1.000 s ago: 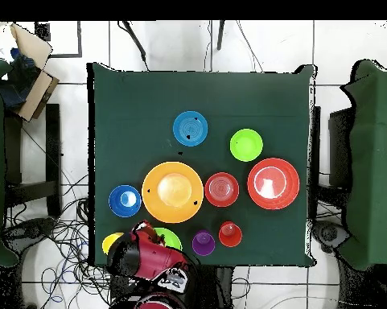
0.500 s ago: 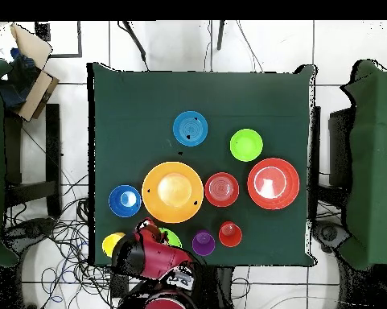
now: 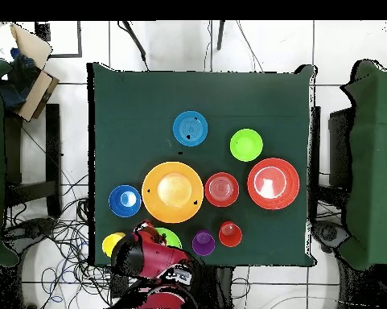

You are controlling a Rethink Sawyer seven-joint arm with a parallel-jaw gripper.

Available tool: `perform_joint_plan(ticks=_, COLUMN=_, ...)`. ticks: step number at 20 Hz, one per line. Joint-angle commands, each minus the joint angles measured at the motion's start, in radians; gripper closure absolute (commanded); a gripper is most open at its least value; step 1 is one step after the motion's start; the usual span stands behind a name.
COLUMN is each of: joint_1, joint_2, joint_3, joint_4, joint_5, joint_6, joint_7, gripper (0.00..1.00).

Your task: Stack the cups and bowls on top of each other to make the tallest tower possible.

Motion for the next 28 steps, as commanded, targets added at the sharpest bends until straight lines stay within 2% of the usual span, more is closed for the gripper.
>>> perform_joint_plan(ticks=1, joint_1=0.016, joint_2=0.064, joint_3=0.124, joint_4=0.004, joint_5=0.017, joint_6=-0.034, joint_7=0.206, gripper=0.0)
perform_joint_plan(ticks=5, joint_1=0.008, joint_2=0.08, joint_3=0.137, joint_4=0.004, joint_5=0.01, joint_6=-0.058, joint_7=0.214, gripper=0.0)
perform_joint_plan(ticks=6, joint_1=0.012, joint_2=0.082, joint_3=0.13, joint_4=0.0, joint_5=0.003, joint_6=-0.066, joint_7=0.205, gripper=1.0)
perform_joint_plan(ticks=10, joint_1=0.023, joint_2=0.073, joint_3=0.114, joint_4=-0.001, joint_5=0.012, joint_6=-0.043, joint_7=0.193, gripper=1.0)
perform_joint_plan(ticks=11, joint_1=0.03, joint_2=0.041, joint_3=0.099, joint_4=0.004, joint_5=0.018, joint_6=0.015, joint_7=0.172, gripper=1.0)
perform_joint_plan(ticks=14, joint_1=0.05, joint_2=-0.047, joint_3=0.065, joint_4=0.03, joint_5=0.026, joint_6=0.103, joint_7=0.147, gripper=1.0)
perform_joint_plan(ticks=16, joint_1=0.084, joint_2=-0.151, joint_3=0.019, joint_4=0.034, joint_5=0.029, joint_6=0.245, joint_7=0.118, gripper=1.0)
perform_joint_plan(ticks=20, joint_1=0.129, joint_2=-0.281, joint_3=-0.072, joint_4=-0.014, joint_5=-0.011, joint_6=0.503, joint_7=0.099, gripper=1.0)
perform_joint_plan(ticks=23, joint_1=0.147, joint_2=-0.347, joint_3=-0.11, joint_4=-0.051, joint_5=-0.048, joint_6=0.657, joint_7=0.103, gripper=1.0)
perform_joint_plan(ticks=28, joint_1=0.181, joint_2=-0.405, joint_3=-0.172, joint_4=-0.127, joint_5=-0.102, joint_6=0.825, joint_7=0.098, gripper=1.0)
